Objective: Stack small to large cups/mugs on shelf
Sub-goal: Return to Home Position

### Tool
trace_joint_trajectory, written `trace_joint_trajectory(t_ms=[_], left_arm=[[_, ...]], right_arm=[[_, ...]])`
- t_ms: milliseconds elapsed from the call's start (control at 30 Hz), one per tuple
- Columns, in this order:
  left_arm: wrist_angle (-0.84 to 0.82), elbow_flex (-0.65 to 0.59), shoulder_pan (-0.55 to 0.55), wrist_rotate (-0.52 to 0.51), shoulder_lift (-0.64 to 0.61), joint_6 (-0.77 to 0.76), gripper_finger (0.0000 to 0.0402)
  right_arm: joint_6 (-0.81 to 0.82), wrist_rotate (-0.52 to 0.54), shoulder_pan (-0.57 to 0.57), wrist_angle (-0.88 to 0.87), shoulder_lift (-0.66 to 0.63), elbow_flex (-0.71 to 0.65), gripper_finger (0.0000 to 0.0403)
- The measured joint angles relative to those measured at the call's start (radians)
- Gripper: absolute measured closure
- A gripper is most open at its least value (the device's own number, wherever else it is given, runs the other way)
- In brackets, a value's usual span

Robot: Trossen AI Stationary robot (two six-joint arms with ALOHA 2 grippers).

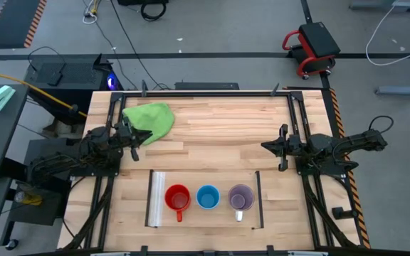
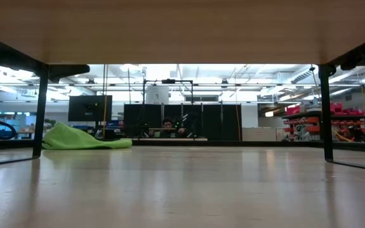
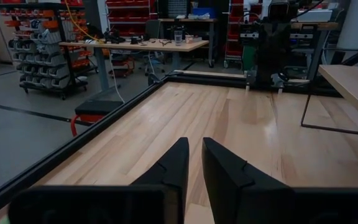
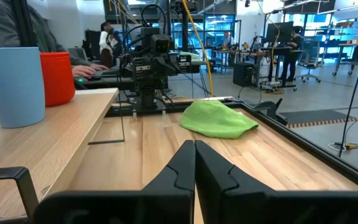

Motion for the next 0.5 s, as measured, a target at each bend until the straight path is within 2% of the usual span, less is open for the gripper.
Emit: trace_joint_trajectory(t_ms=[500], left_arm=[[0.000,0.000,0.000,0.000,0.000,0.000,0.0349]], right_arm=[[0.000,0.000,0.000,0.000,0.000,0.000,0.0393]])
